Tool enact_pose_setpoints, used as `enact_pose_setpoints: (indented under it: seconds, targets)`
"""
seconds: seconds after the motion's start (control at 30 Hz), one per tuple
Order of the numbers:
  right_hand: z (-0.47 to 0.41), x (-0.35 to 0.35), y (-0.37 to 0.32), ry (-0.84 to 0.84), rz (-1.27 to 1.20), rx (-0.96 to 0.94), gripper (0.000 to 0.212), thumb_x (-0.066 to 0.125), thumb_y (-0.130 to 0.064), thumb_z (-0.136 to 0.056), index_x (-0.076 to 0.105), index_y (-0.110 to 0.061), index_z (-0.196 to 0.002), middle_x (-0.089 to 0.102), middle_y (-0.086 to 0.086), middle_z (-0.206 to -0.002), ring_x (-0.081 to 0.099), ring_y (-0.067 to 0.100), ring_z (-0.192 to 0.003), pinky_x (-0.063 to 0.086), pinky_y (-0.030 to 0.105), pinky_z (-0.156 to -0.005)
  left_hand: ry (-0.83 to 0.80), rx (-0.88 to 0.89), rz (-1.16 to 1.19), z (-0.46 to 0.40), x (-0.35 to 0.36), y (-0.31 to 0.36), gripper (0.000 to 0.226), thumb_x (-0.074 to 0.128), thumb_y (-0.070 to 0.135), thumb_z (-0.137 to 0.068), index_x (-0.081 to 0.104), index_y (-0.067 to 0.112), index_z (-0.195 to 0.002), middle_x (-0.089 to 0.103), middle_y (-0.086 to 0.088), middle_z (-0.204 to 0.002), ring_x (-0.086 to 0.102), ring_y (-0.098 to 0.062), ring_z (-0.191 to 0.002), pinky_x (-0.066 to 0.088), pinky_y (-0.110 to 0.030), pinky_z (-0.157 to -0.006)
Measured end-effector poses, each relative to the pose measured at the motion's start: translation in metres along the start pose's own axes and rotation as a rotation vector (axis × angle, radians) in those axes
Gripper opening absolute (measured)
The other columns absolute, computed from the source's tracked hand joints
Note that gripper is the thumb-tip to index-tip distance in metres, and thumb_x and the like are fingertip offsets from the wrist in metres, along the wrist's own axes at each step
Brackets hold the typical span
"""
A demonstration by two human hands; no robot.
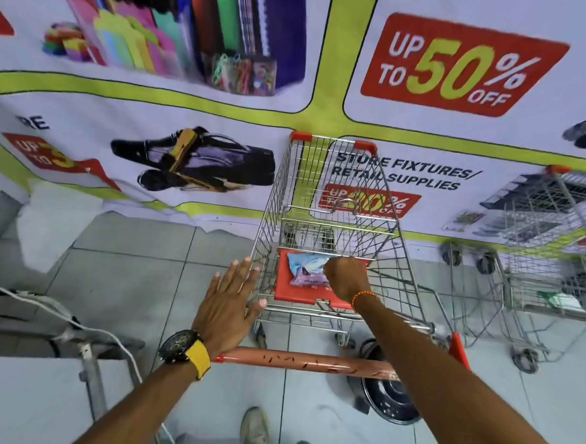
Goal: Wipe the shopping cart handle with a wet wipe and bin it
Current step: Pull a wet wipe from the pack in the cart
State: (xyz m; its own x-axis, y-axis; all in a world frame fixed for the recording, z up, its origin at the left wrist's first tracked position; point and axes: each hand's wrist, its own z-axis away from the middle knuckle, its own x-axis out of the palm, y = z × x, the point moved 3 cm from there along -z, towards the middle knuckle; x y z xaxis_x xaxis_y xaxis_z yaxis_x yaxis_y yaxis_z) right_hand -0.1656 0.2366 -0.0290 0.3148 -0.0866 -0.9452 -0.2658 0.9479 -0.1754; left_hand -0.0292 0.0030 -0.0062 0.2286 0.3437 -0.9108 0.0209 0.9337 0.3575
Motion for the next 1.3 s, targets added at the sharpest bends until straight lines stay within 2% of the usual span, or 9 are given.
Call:
enact_pose_setpoints:
  seconds: [0.07,0.17,0.23,0.33,0.47,0.73,1.07,1.2,1.3]
  targets:
    - [-0.014,0.006,0.000,-0.026,-0.001,0.008,0.021,0.054,0.000,-0.087,0.069,-0.003,-0.073,0.072,0.021,-0.078,0.069,0.035,-0.072,0.049,0.034,-0.061,0.031,-0.014,0.007,-0.003,0.001,0.000,0.069,0.025,0.057,-0.098,-0.004,0.030,-0.155,-0.012,0.005,-0.164,-0.013,-0.018,-0.151,0.000,-0.045,-0.123]
    - [-0.039,0.025,-0.005,-0.113,0.010,0.014,0.019,0.053,0.003,-0.085,0.065,-0.003,-0.071,0.070,0.025,-0.079,0.069,0.039,-0.075,0.057,0.040,-0.065,0.061,-0.024,0.013,-0.006,0.006,-0.004,0.068,0.027,0.057,-0.098,0.000,0.030,-0.155,-0.007,0.004,-0.165,-0.009,-0.018,-0.152,0.002,-0.044,-0.123]
    - [-0.053,0.044,-0.005,-0.082,0.017,-0.017,0.020,0.054,0.001,-0.089,0.062,-0.004,-0.072,0.069,0.028,-0.081,0.069,0.040,-0.076,0.053,0.041,-0.063,0.075,-0.025,0.021,-0.006,0.009,-0.006,0.068,0.029,0.056,-0.098,0.005,0.030,-0.155,-0.003,0.004,-0.165,-0.006,-0.018,-0.152,0.006,-0.046,-0.123]
    - [-0.063,0.054,-0.008,-0.082,0.054,-0.064,0.012,0.057,-0.004,-0.093,0.066,0.002,-0.088,0.069,0.029,-0.091,0.069,0.043,-0.085,0.055,0.043,-0.067,0.090,-0.028,0.024,-0.008,0.011,-0.009,0.068,0.030,0.056,-0.098,0.006,0.030,-0.155,-0.002,0.004,-0.165,-0.006,-0.018,-0.152,0.007,-0.045,-0.123]
    - [-0.067,0.062,-0.008,-0.068,0.087,-0.067,0.018,0.058,-0.012,-0.096,0.066,0.003,-0.100,0.068,0.028,-0.101,0.068,0.044,-0.095,0.057,0.047,-0.077,0.096,-0.018,0.033,-0.008,0.012,-0.008,0.068,0.031,0.056,-0.097,0.004,0.032,-0.154,-0.001,0.005,-0.165,-0.005,-0.017,-0.152,0.004,-0.043,-0.121]
    - [-0.073,0.066,-0.005,-0.091,0.106,-0.072,0.017,0.058,-0.010,-0.095,0.065,0.003,-0.103,0.068,0.027,-0.104,0.066,0.044,-0.099,0.057,0.049,-0.082,0.092,-0.021,0.018,-0.009,0.012,-0.008,0.069,0.033,0.055,-0.096,0.010,0.027,-0.155,0.002,0.003,-0.166,-0.002,-0.019,-0.152,0.008,-0.044,-0.121]
    - [-0.073,0.075,-0.005,-0.115,0.086,-0.145,0.030,0.055,-0.018,-0.098,0.055,0.006,-0.117,0.063,0.027,-0.116,0.061,0.044,-0.111,0.055,0.051,-0.083,0.080,-0.026,-0.003,-0.008,0.014,-0.008,0.070,0.031,0.058,-0.097,0.007,0.028,-0.155,0.000,0.003,-0.166,-0.005,-0.019,-0.152,0.006,-0.043,-0.121]
    - [-0.072,0.069,-0.003,-0.116,0.026,-0.143,0.038,0.055,-0.026,-0.099,0.051,0.005,-0.121,0.057,0.026,-0.122,0.060,0.046,-0.108,0.053,0.051,-0.085,0.076,-0.028,-0.004,-0.008,0.014,-0.009,0.071,0.031,0.058,-0.096,0.008,0.027,-0.156,-0.001,0.003,-0.166,-0.004,-0.020,-0.152,0.007,-0.044,-0.121]
    - [-0.067,0.063,0.004,-0.114,-0.063,-0.151,0.041,0.060,-0.030,-0.097,0.052,0.005,-0.116,0.056,0.024,-0.115,0.060,0.043,-0.100,0.050,0.050,-0.087,0.071,-0.031,-0.009,-0.008,0.015,-0.010,0.071,0.030,0.059,-0.096,0.006,0.027,-0.156,-0.003,0.003,-0.166,-0.007,-0.020,-0.152,0.007,-0.044,-0.121]
